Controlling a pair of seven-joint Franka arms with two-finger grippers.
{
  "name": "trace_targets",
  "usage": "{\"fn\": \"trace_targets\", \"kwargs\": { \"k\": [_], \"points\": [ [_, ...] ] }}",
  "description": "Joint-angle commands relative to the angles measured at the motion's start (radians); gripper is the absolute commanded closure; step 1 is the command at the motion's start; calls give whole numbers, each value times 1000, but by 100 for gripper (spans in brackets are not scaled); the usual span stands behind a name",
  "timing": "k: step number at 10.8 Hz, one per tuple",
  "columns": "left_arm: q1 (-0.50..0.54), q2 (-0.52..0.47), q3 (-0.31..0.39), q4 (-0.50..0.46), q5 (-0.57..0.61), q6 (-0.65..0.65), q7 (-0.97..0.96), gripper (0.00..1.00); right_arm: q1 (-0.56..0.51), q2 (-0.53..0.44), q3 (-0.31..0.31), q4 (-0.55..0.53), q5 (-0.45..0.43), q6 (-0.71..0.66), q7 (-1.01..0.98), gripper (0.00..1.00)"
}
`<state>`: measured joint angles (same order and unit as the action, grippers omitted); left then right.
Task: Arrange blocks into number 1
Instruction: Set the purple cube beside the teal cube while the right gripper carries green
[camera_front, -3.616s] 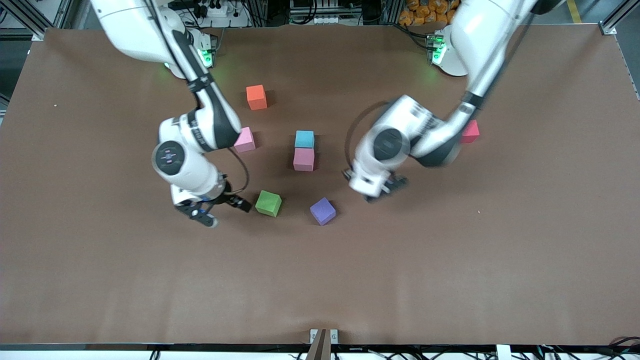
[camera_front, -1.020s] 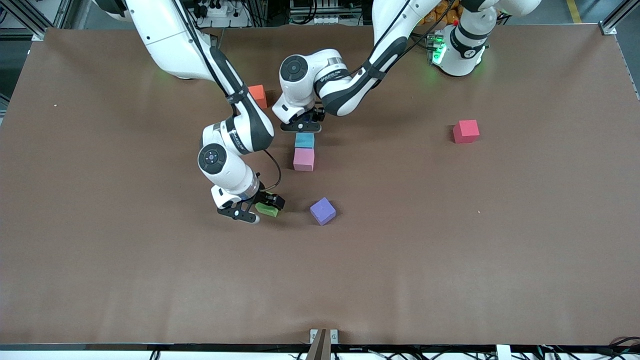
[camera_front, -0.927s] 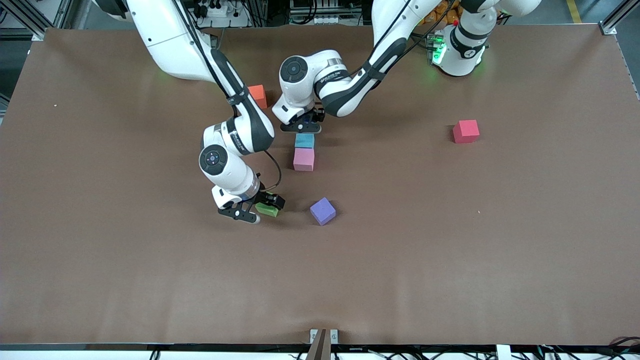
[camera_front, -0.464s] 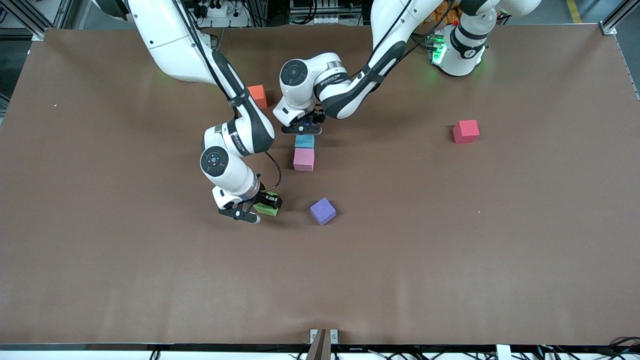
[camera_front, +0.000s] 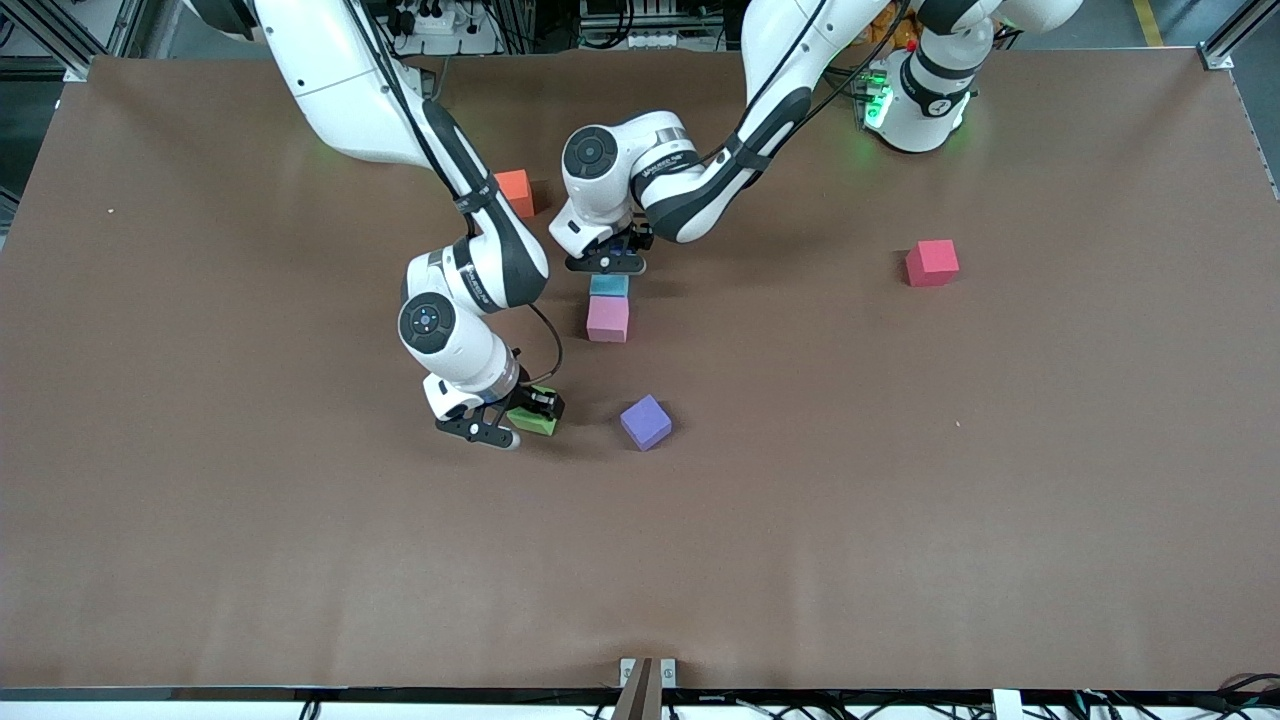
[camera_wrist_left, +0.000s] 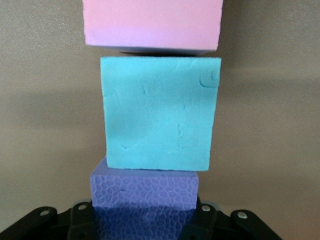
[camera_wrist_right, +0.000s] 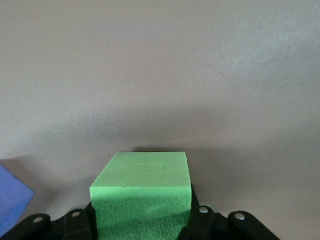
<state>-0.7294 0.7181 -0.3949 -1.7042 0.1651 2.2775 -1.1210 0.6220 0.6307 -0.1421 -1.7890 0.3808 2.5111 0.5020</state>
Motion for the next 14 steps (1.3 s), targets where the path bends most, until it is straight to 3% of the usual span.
{"fn": "trace_targets", "kwargs": {
  "k": [1,4,5,6,14],
  "points": [
    [-5,29,1,49,21,0,13,100,-47,-118,2,-73,15,-73,-80,44],
    [-7,35,1,49,21,0,10,100,-68,-175,2,-141,15,-80,-125,43],
    [-4,35,2,49,22,0,16,17,-68,-175,2,-142,15,-80,-125,43],
    [-8,37,7,49,28,2,17,0,-67,-175,2,-142,15,-80,-125,43],
    [-5,-66,4,49,30,-79,-17,0,-47,-207,2,-167,15,-87,-125,42]
  ]
}}
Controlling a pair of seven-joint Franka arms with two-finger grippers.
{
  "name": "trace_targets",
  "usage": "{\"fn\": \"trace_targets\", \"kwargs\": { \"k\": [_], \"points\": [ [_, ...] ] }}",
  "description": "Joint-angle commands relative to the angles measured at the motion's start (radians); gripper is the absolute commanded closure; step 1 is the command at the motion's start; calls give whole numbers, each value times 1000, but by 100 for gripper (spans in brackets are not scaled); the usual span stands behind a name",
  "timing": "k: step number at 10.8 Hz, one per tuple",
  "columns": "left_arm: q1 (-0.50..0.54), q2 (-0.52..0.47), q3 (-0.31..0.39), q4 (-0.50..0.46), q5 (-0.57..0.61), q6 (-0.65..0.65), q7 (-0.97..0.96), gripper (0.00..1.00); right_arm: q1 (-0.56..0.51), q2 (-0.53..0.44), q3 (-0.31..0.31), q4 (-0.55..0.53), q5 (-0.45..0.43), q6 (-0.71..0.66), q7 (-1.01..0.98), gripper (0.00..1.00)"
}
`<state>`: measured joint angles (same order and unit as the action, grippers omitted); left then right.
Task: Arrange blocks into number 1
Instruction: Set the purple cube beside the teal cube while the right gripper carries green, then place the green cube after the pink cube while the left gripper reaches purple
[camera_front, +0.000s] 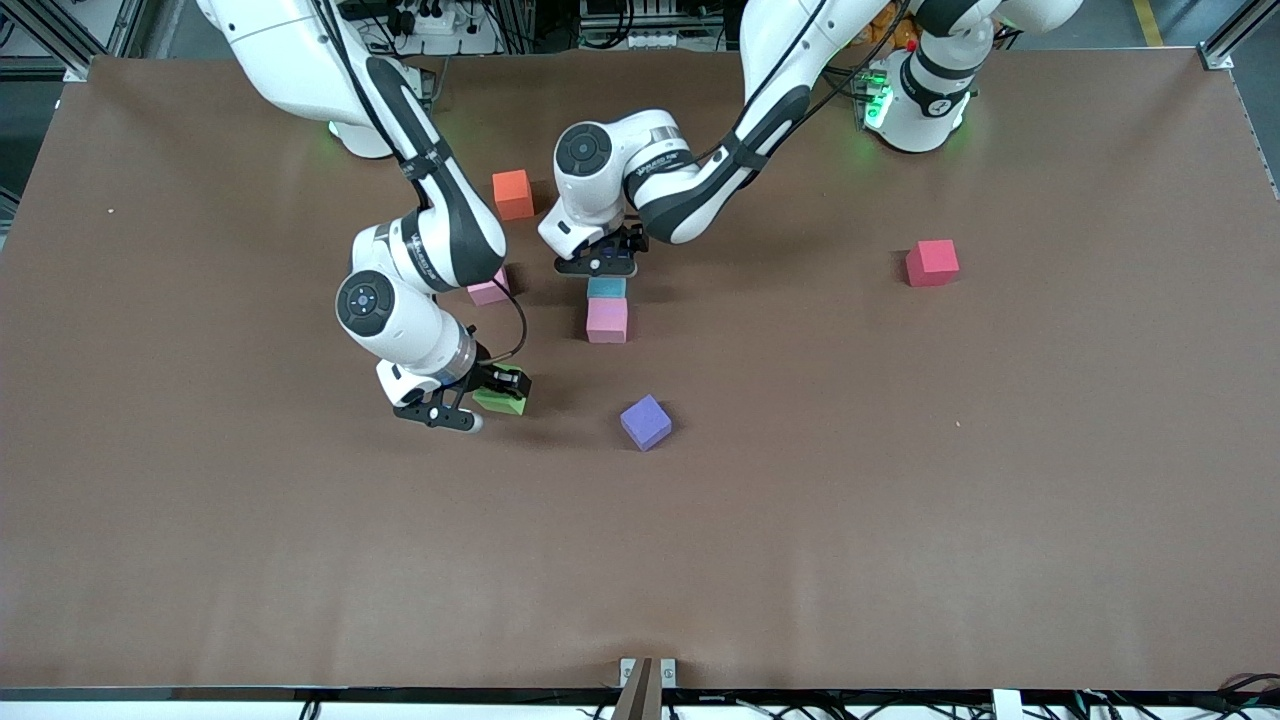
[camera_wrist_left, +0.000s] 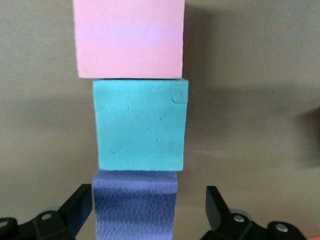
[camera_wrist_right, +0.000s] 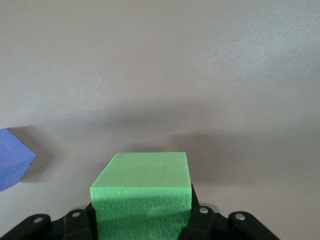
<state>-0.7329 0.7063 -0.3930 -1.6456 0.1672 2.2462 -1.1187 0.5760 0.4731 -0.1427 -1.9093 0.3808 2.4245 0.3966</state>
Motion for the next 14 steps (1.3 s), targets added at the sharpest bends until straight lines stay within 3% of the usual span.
{"fn": "trace_targets", "kwargs": {
  "k": [1,6,10,12,14],
  "points": [
    [6,-83,3,-10,26,-77,-21,0,-2,-51,2,-48,15,-4,-19,42],
    [170,-139,5,-4,24,-128,-21,0,2,-42,3,-31,10,-15,-21,42],
    [288,-47,17,148,18,-126,-30,0,76,21,2,91,-100,-103,-9,41],
    [285,-21,89,184,14,-119,-50,0,114,44,2,108,-100,-105,14,41],
    [284,17,97,222,12,-111,-70,0,157,79,2,150,-99,-105,82,41]
  ]
}}
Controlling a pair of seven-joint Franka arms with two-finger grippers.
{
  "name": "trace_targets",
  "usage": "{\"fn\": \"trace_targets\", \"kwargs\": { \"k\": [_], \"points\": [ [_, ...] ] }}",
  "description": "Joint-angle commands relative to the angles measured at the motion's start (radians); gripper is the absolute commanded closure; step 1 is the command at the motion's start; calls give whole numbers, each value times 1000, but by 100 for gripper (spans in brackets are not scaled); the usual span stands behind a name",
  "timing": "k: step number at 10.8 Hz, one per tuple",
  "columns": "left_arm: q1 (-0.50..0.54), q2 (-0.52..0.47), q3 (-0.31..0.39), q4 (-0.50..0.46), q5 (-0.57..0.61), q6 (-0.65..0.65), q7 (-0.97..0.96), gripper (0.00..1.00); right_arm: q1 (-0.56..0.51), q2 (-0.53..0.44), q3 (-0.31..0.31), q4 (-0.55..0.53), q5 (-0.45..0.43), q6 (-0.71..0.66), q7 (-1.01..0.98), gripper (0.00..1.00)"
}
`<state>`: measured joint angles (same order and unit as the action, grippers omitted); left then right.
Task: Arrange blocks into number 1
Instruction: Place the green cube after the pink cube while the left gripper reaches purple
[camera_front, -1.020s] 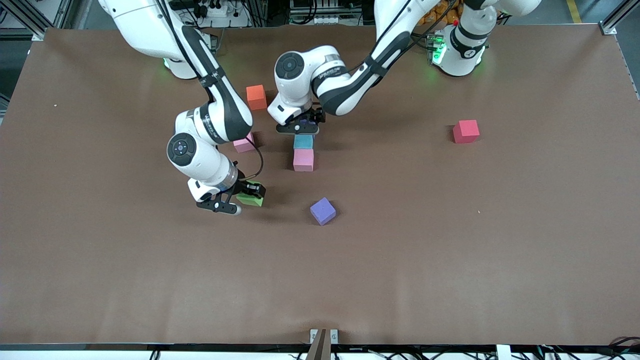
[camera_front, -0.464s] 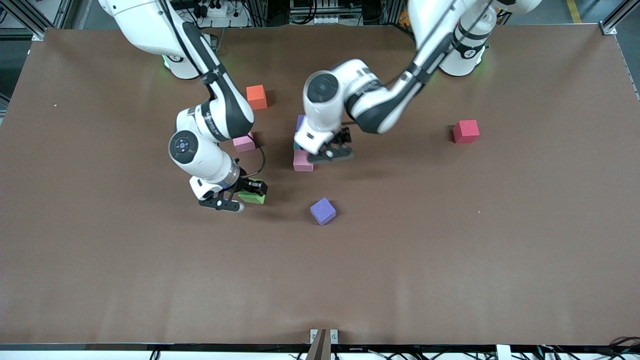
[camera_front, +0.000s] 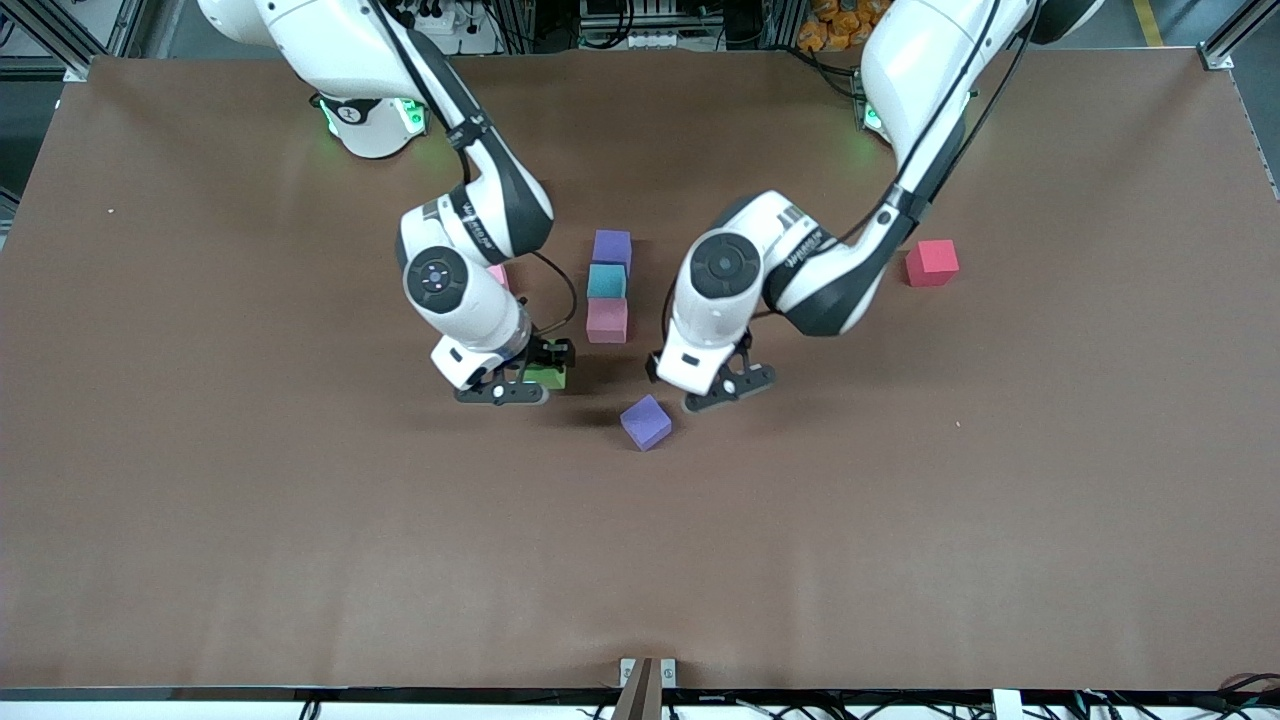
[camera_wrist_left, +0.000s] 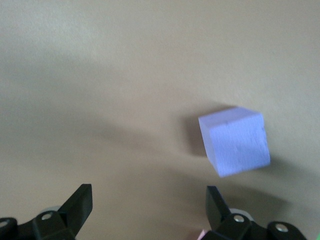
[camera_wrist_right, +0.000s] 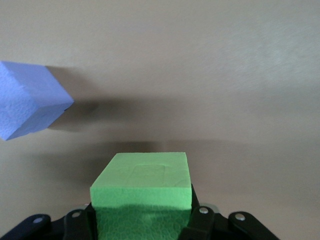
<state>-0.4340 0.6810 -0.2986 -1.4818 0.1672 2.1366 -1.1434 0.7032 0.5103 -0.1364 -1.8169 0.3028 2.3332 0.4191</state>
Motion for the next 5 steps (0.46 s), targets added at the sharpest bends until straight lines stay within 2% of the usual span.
{"fn": "trace_targets", "kwargs": {
  "k": [1,4,5],
  "points": [
    [-15,66,3,87,14,25,-74,0,47,57,-5,68,-17,-12,87,41],
    [-9,81,3,118,14,62,-93,0,85,88,-5,85,-13,0,147,41],
    [-14,83,28,129,12,74,-95,0,91,97,-5,96,-11,0,153,41]
  ]
}}
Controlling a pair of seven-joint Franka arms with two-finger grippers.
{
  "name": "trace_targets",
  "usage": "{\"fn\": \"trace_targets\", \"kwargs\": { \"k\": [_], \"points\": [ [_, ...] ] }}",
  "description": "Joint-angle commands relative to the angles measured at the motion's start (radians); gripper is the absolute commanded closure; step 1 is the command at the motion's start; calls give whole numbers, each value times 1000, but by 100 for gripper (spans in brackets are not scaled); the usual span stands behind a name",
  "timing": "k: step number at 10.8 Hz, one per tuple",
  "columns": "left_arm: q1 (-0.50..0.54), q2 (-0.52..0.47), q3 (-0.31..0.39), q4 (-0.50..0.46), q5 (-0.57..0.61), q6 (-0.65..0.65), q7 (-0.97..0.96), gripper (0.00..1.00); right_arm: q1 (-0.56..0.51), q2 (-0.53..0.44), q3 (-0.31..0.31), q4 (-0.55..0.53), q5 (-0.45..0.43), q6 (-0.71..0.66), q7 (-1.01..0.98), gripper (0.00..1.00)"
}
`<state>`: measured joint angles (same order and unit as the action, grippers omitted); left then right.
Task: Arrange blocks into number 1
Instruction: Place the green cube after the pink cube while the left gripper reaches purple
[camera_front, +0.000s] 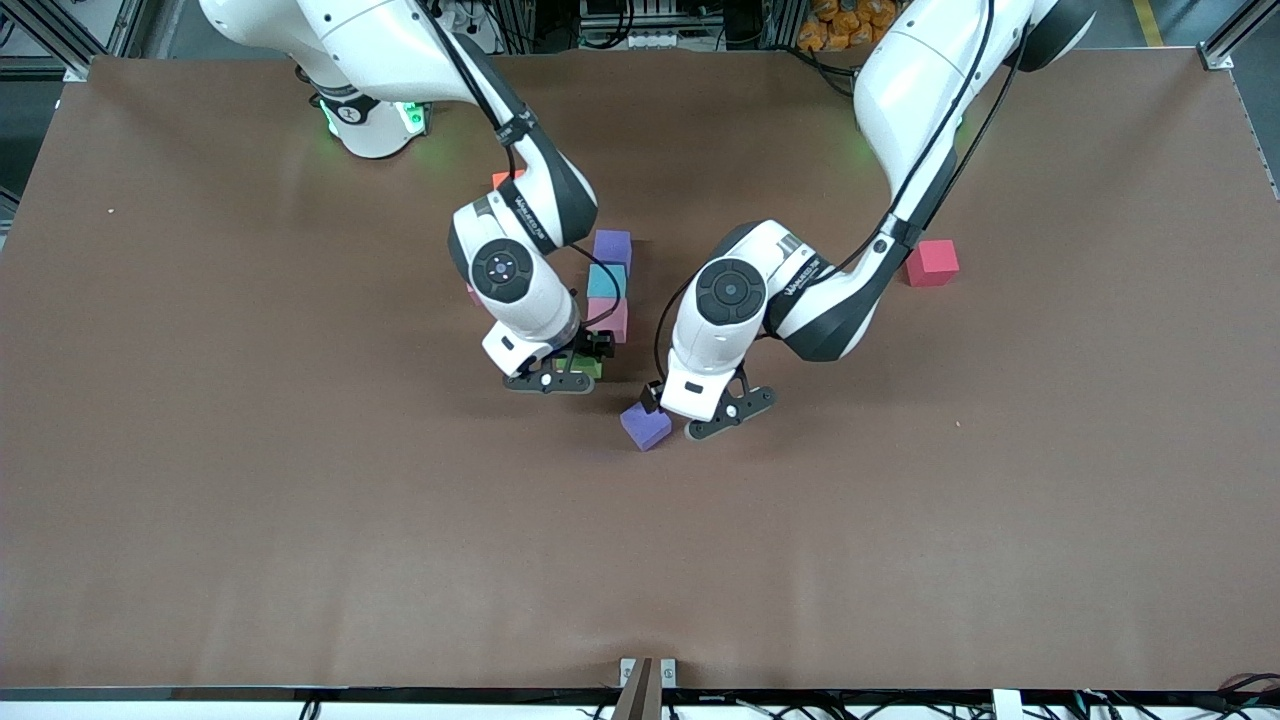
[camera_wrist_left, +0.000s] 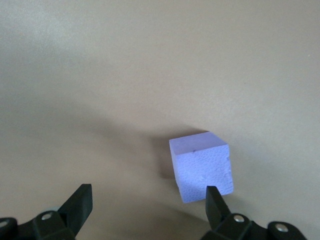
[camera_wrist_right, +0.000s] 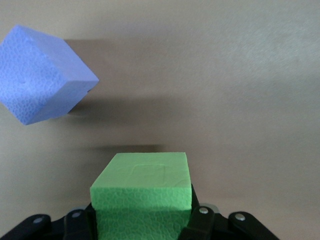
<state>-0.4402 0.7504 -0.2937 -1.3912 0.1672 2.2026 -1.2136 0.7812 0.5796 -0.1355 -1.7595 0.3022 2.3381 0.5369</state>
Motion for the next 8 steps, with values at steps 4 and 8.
{"fn": "trace_targets", "kwargs": {
  "k": [4,8],
  "points": [
    [-23,59,42,49,12,140,-67,0,43,71,-6,66,-9,38,81,41],
    [0,32,42,26,17,118,-57,0,55,75,-4,57,-9,46,84,41]
  ]
}}
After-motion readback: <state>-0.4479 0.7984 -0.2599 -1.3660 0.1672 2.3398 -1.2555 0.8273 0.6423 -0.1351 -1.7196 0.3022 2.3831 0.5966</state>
